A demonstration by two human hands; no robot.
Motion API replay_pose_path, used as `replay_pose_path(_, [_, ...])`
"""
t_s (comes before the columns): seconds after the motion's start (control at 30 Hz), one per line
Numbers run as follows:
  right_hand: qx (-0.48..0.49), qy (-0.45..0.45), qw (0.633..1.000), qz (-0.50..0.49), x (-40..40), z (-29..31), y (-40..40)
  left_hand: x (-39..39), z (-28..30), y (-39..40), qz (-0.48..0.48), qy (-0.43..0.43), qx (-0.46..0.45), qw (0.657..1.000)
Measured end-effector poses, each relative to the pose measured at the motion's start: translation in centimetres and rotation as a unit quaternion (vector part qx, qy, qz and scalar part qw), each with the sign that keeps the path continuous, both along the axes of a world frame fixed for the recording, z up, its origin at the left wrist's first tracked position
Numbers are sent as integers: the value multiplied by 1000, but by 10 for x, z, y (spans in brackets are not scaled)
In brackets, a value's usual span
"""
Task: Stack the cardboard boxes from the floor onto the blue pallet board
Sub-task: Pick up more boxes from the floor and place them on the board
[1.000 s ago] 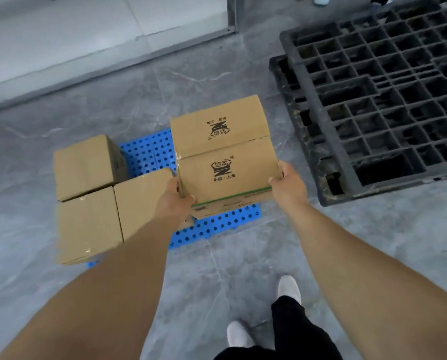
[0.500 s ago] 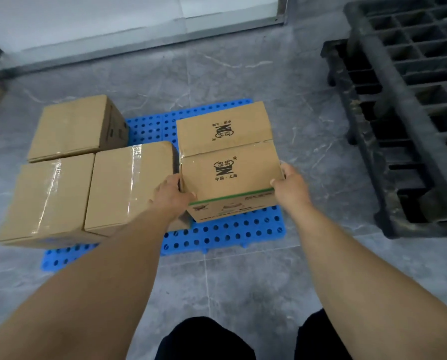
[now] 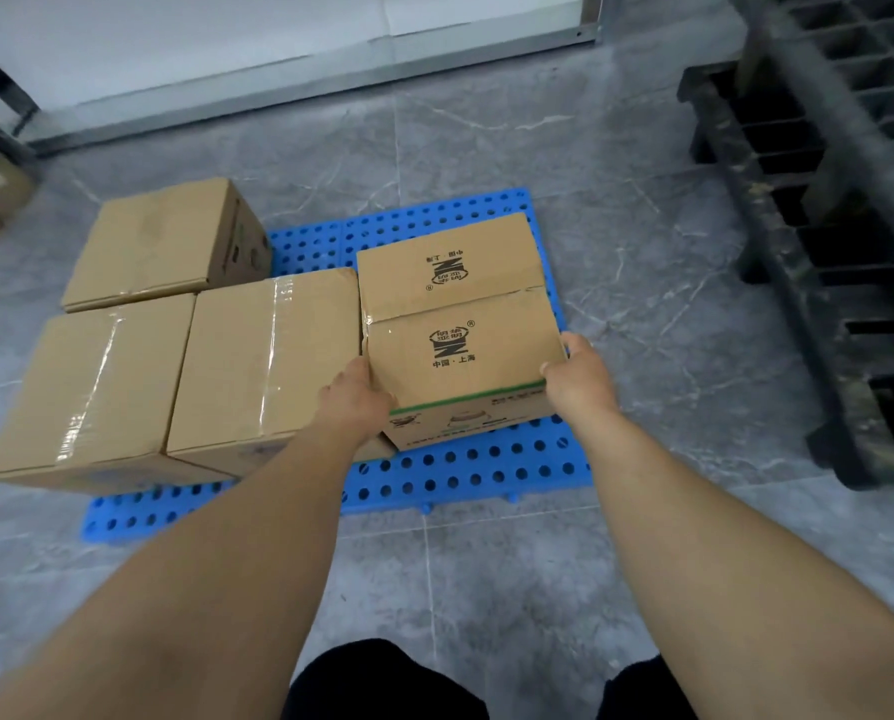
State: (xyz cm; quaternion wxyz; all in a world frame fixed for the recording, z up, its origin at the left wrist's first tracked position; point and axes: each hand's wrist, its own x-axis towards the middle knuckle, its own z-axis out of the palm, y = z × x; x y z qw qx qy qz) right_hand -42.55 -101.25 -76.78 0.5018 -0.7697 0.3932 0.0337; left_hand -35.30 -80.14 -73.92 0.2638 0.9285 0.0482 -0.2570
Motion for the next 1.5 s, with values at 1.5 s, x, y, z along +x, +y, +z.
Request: replay_pose_path(1.5, [-78,1,997,21,9,-22,7,-6,-22,7,-99,-111,194,970])
